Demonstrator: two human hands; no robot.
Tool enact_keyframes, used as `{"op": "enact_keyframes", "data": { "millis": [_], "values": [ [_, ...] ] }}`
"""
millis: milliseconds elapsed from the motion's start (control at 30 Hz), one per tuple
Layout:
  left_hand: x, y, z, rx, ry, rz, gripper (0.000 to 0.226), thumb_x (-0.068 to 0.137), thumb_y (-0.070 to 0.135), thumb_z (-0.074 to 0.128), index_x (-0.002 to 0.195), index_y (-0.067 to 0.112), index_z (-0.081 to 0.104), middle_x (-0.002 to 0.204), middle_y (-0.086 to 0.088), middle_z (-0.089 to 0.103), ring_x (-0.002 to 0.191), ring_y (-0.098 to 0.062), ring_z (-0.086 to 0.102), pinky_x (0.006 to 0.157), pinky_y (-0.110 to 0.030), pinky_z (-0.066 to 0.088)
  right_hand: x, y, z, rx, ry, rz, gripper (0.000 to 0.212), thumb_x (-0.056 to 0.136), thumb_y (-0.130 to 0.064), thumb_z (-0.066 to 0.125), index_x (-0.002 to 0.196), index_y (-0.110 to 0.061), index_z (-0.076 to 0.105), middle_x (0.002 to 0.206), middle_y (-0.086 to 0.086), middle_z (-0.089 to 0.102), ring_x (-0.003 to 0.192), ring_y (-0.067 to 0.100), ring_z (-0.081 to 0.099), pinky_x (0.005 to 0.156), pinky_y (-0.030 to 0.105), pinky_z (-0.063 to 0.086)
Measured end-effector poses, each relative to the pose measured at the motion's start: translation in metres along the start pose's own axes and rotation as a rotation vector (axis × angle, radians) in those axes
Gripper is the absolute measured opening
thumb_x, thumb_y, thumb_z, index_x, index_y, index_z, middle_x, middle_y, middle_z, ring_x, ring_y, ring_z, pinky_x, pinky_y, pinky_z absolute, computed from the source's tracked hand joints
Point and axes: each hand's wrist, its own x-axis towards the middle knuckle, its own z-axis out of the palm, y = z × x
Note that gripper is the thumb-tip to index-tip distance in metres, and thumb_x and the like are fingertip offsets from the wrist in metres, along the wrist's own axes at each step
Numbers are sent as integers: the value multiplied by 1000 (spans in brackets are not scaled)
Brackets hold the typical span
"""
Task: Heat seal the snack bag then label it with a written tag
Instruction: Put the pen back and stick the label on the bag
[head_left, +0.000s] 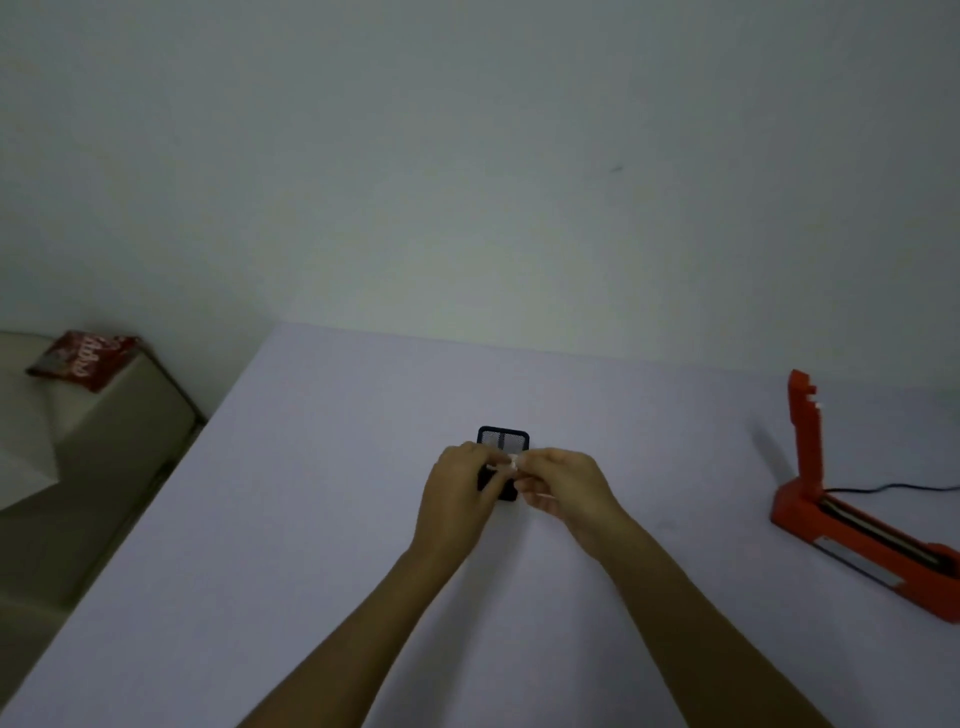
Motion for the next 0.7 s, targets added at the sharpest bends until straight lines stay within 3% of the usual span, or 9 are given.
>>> {"op": "enact_keyframes", "data": {
  "millis": [233,700],
  "values": [
    [1,15,-25,-141,86,-6,14,88,22,65,98,21,74,92,8,73,84,-1,62,78,-3,42,-20,-19,6,110,-110,-78,19,88,-12,66,104,-3,72,101,15,74,92,23,71,79,28,57],
    [-2,18,-41,-139,61,25,15,88,24,65,96,17,75,90,6,74,82,-1,64,77,-2,42,-30,-24,13,62,-108,-124,18,88,-8,66,103,-2,72,98,15,75,88,21,72,76,26,58]
  ]
}}
